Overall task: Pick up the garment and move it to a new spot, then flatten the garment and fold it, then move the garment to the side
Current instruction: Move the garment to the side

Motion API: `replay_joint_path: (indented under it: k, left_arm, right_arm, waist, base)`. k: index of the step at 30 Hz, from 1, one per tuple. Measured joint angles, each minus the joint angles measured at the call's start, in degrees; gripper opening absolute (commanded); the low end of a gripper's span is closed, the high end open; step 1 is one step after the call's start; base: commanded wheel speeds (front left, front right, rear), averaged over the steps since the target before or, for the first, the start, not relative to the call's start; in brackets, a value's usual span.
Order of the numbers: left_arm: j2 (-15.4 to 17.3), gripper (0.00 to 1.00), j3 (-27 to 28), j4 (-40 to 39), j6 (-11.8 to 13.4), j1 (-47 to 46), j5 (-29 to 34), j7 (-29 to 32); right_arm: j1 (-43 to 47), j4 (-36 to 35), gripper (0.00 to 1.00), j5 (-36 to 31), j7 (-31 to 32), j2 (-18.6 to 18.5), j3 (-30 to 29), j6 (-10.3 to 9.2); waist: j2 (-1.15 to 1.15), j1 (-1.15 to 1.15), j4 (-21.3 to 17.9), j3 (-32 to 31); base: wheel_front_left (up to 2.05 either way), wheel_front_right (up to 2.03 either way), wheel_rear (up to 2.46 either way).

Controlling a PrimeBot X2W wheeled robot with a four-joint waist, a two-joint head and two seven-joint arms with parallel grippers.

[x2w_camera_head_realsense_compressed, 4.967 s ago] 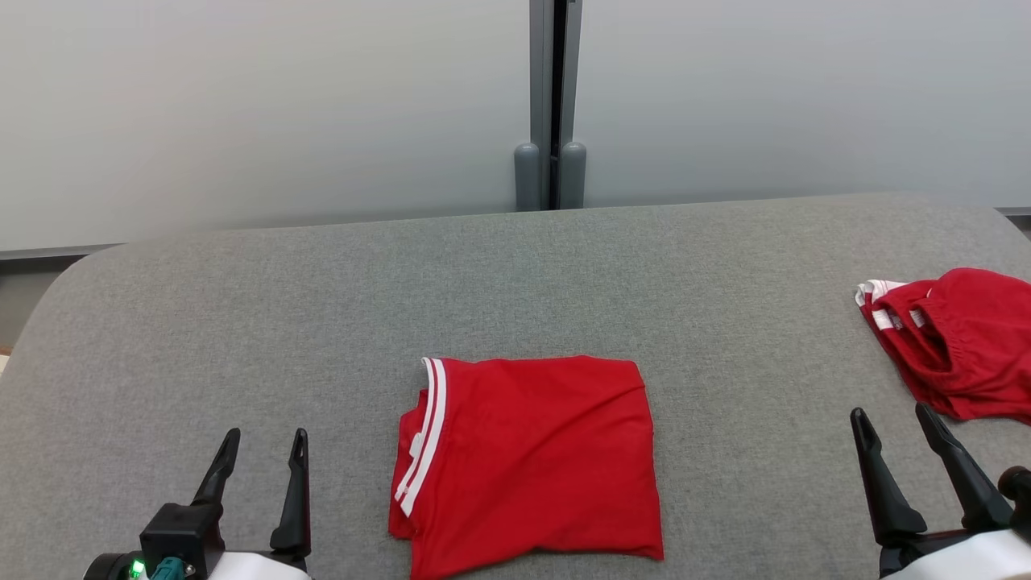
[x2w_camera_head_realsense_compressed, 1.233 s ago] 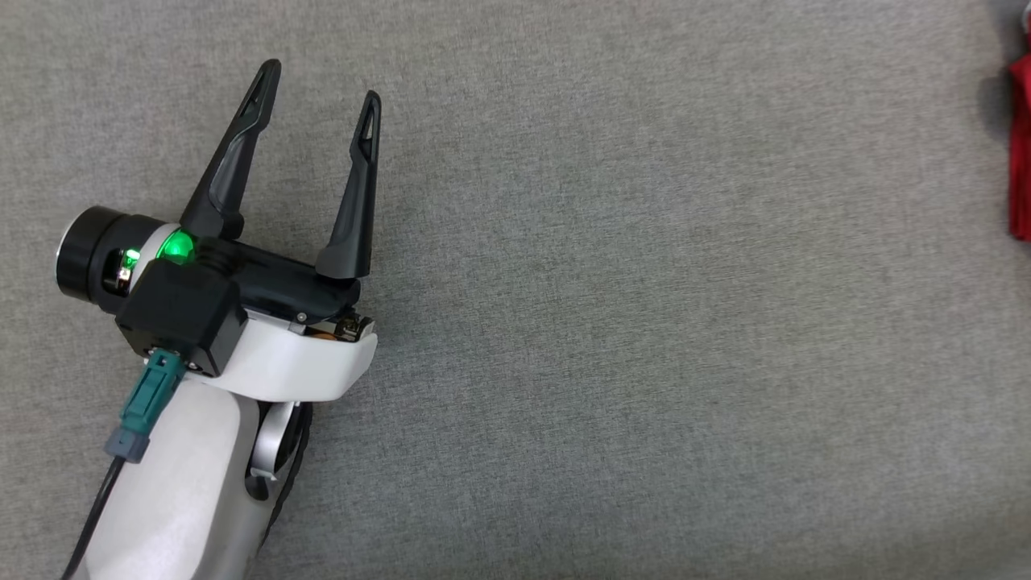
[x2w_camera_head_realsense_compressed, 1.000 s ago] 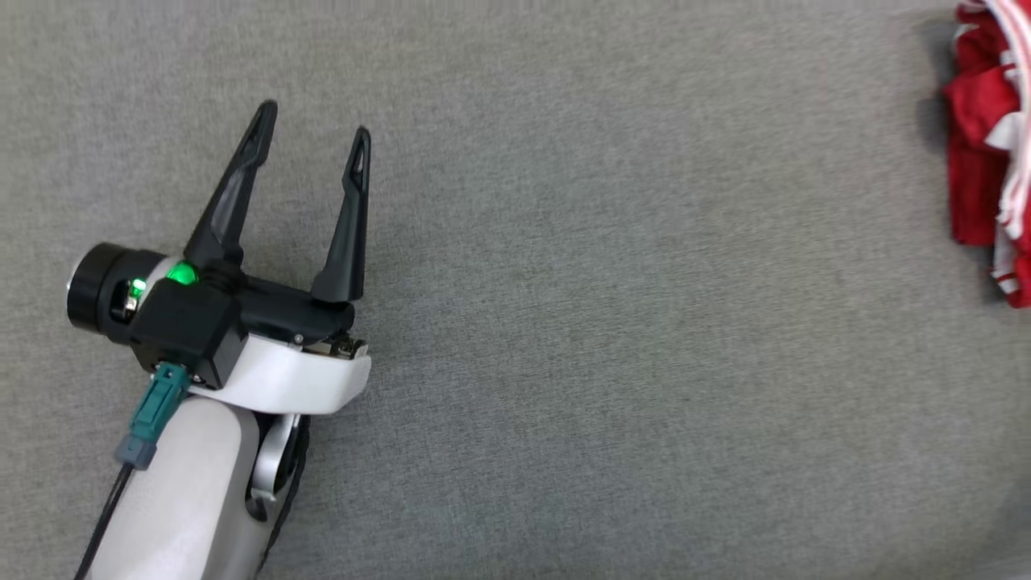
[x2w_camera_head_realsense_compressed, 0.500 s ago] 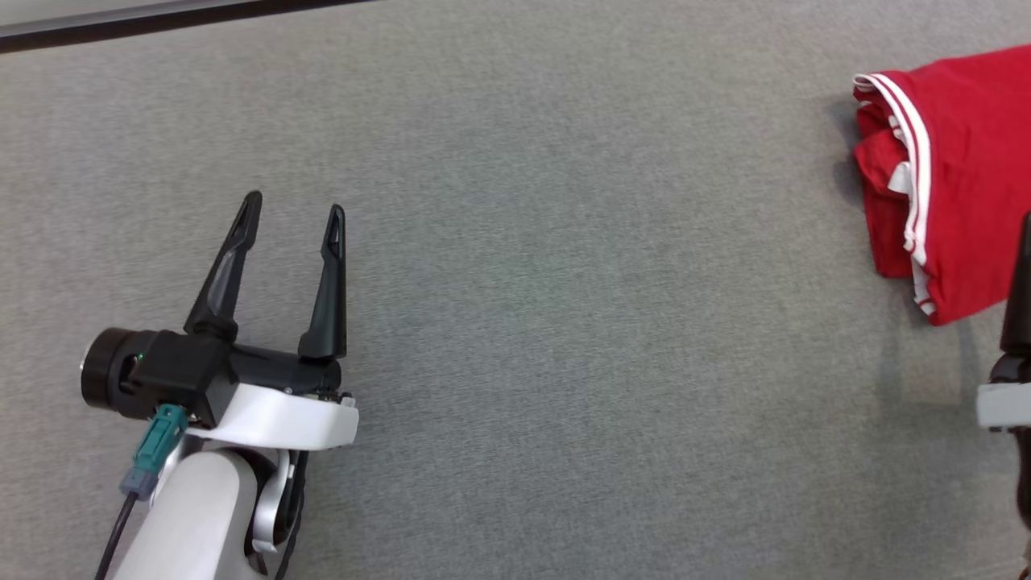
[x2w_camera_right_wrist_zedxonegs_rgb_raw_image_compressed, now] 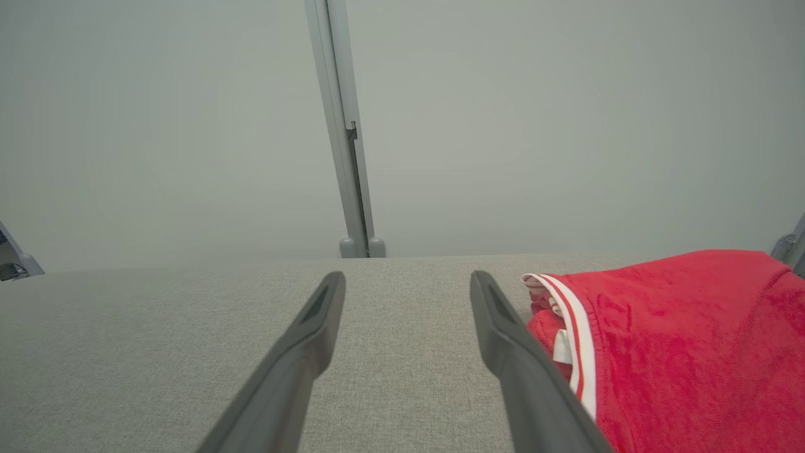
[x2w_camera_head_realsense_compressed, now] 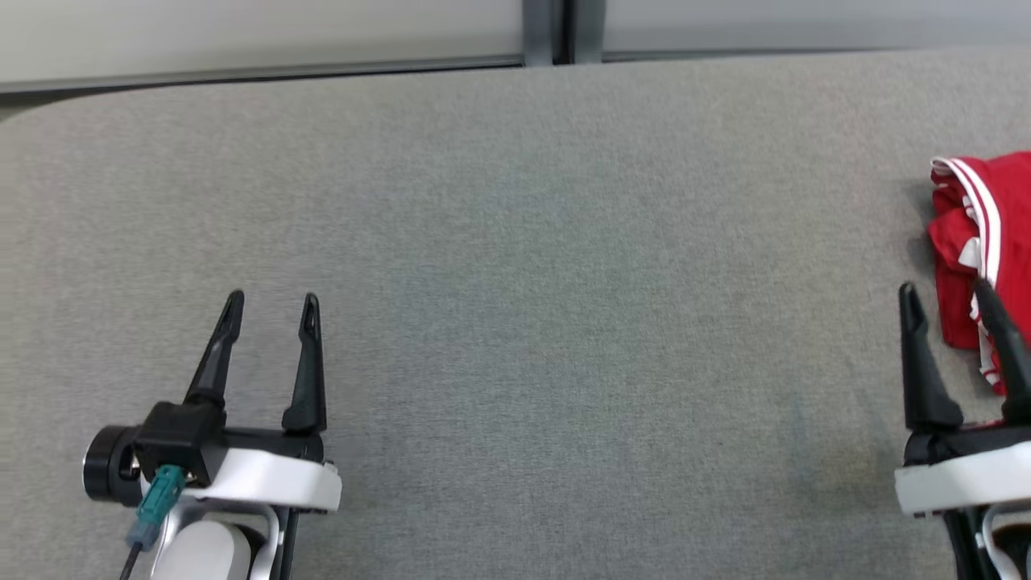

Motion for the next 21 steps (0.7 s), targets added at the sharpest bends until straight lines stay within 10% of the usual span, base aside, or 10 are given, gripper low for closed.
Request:
replay_joint_path:
  k: [21]
  left_arm:
    - [1.66, 1.0, -0.86, 2.07, 0.22, 10.0, -2.27, 1.54]
  right_arm:
    - [12.12, -1.91, 1.0, 0.53, 3.28, 1.22, 1.62, -0.01]
  waist:
    - [0.0, 0.0, 0.87, -13.06]
  base:
    - [0.0, 0.0, 0.0]
